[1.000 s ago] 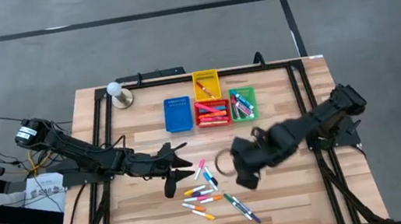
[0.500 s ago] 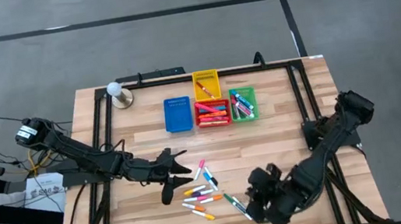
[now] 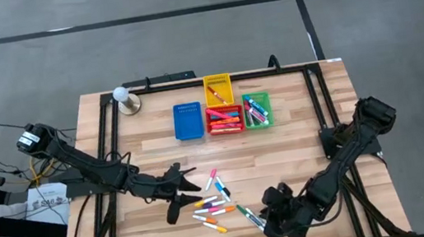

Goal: Pick & Place Markers
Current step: Put the small blue marker pen into the yellow bin

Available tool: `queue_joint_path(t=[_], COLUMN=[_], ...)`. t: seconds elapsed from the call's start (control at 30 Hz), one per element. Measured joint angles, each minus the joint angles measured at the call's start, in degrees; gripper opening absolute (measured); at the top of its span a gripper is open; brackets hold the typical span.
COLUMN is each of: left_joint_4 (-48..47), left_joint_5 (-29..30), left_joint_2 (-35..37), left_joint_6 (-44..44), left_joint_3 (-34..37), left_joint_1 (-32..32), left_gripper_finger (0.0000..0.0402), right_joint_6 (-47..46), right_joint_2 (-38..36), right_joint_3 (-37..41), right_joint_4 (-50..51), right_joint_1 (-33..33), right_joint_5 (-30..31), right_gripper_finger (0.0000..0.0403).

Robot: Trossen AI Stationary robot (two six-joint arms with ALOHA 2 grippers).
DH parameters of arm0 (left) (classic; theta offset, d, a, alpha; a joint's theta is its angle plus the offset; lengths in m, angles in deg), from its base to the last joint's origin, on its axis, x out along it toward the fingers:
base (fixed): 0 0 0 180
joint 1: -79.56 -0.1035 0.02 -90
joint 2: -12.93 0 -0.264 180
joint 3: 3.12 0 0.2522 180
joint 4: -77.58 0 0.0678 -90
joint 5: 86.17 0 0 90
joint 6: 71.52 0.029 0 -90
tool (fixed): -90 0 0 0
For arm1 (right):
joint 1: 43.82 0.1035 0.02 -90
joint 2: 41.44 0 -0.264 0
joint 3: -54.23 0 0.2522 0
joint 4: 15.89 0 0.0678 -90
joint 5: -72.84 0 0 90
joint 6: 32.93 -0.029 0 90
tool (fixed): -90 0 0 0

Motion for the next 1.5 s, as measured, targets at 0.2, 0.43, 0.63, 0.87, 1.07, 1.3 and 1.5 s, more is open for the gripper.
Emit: queue_joint_path(t=[0.2,0.43,0.63,0.87,1.07,1.3,1.5], left_joint_4=[0.0,0.0,0.4,0.5,1.3,2.3,2.8], left_joint_5=[0.2,1.0,1.1,1.1,1.1,1.1,1.1], left_joint_2=[0.0,0.0,0.0,0.0,0.0,0.0,0.0], left_joint_6=[0.0,0.2,0.2,-0.6,-3.2,-3.4,-3.4], left_joint_3=[0.0,0.0,0.3,2.7,4.7,4.9,4.9], left_joint_1=[0.1,0.1,0.0,0.0,0.0,0.0,0.0], left_gripper_finger=[0.0140,0.0140,0.0140,0.0140,0.0140,0.0140,0.0140], right_joint_6=[0.0,-0.4,1.4,2.0,2.8,4.4,4.6], right_joint_2=[0.0,0.6,5.5,9.2,10.7,12.2,13.0], right_joint_3=[2.5,2.6,2.6,2.6,2.6,2.6,2.6], right_joint_4=[-0.2,-2.6,-4.7,-6.3,-6.6,-10.0,-10.3], right_joint_1=[0.0,-1.4,-2.1,-3.5,-4.2,-4.3,-4.6], right_joint_5=[-4.9,-4.7,-6.0,-4.9,-7.7,-9.0,-9.9], right_gripper_finger=[0.0056,0.0056,0.0056,0.0056,0.0056,0.0056,0.0060])
